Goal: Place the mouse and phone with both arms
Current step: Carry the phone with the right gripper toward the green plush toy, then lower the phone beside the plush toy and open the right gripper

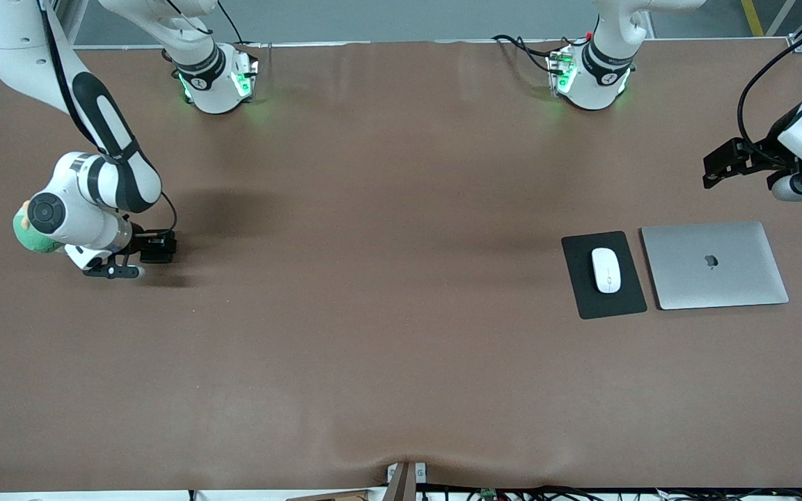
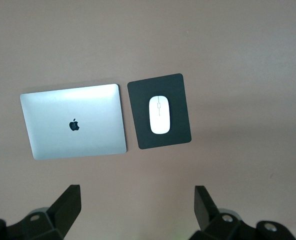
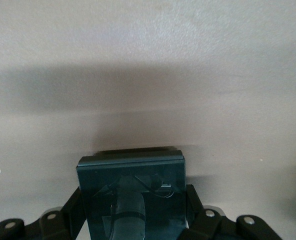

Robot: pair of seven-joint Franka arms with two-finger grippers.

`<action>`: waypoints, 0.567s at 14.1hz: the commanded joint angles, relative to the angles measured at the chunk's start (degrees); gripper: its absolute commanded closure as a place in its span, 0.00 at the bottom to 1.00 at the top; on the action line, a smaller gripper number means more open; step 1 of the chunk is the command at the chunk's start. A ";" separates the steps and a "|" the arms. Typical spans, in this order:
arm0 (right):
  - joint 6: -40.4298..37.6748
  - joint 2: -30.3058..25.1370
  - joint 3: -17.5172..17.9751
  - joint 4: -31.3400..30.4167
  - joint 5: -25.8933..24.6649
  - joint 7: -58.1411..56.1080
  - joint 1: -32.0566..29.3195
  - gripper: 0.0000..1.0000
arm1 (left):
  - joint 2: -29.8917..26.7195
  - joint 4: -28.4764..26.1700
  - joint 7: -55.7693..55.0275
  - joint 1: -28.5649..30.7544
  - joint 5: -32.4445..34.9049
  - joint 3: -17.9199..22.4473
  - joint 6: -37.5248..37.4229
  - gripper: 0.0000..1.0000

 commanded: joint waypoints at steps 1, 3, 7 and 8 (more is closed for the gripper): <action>0.54 0.06 0.89 -0.31 -1.02 0.33 -1.14 0.00 | -0.02 0.57 0.30 -0.61 0.47 0.40 -0.11 0.00; -0.16 -0.12 0.98 0.04 -1.02 -0.11 -1.06 0.00 | -0.02 0.65 0.21 -0.61 0.39 0.40 -0.02 0.00; -10.22 -0.64 0.98 7.57 -1.02 -2.65 -1.14 0.00 | 0.07 0.57 0.21 -0.52 0.39 0.40 -0.02 0.00; -15.49 -0.73 0.98 11.17 -0.93 -3.09 -0.88 0.00 | 0.07 0.57 0.21 -0.52 0.39 0.40 -0.02 0.00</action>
